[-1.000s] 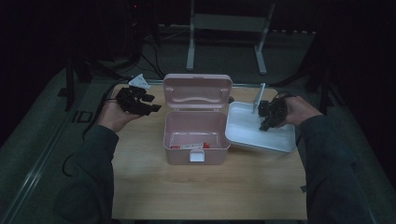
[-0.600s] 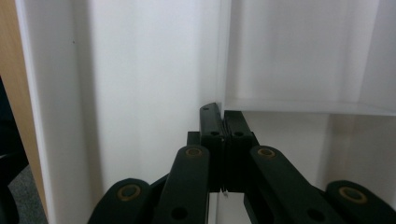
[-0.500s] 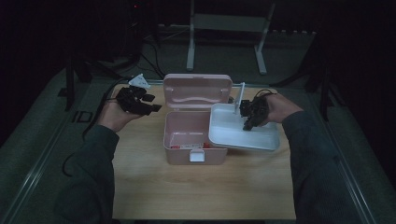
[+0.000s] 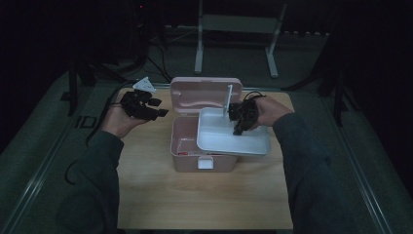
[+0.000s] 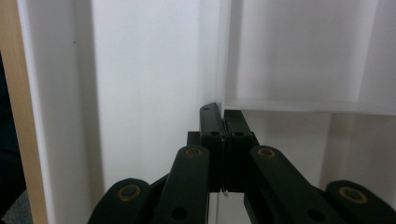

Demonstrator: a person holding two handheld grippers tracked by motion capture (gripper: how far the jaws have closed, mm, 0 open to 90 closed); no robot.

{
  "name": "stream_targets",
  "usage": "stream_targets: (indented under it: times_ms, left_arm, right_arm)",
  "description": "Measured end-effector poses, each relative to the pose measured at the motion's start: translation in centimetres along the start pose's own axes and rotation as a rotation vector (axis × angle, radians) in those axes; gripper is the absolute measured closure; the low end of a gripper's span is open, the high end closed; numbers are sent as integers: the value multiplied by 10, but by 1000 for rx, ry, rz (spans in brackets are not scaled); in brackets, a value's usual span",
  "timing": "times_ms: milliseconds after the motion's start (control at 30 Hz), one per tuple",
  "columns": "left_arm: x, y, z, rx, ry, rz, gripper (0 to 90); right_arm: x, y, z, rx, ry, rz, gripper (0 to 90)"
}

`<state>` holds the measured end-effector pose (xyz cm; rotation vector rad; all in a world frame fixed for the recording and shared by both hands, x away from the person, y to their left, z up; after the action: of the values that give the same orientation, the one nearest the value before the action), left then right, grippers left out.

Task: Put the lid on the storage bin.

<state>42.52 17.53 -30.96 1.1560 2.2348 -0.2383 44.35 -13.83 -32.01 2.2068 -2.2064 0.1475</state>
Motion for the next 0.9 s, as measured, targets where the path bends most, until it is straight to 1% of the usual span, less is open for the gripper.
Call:
stream_targets:
  times_ms: [100,200,267,367,433,533,600,767,867,900]
  left_arm:
    - [0,0,0,1,-2,-1,506]
    - [0,0,-1,0,-3,1,506]
    - [0,1,-1,2,-2,-1,506]
    - [-1,0,-1,4,-6,-2,506]
    - [-1,0,-1,5,-8,-1,505]
    - [0,0,-2,4,-8,1,506]
    - [1,0,-3,4,-5,3,506]
    - [2,2,-3,5,-8,-2,506]
    - [2,2,-3,11,-11,-5,506]
    - [2,2,-2,12,-9,-4,506]
  right_arm:
    - [-11,0,3,-12,-3,-3,895]
    - [-20,0,5,-11,7,-6,895]
    - [-27,0,5,0,5,-10,895]
    - [-38,-1,4,0,10,-16,895]
    - [-45,-2,3,0,0,-26,895]
    - [-55,-3,3,11,2,-37,895]
    - [-60,-6,4,5,-6,-39,895]
    - [-65,-10,9,-8,9,-32,894]
    - [-69,-12,10,-17,2,-28,895]
    - [-71,-12,11,-13,2,-32,895]
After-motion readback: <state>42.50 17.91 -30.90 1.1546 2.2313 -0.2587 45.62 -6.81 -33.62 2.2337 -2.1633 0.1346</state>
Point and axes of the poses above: each handheld gripper's, and its own axes: z roughly forward along the jaws, x roughly out of its underside, y roughly to its left, the point moved 1 cm from there along z, roughly forward along the jaws, and after that the axes turned 11 degrees about y, right-handed, at the moved point
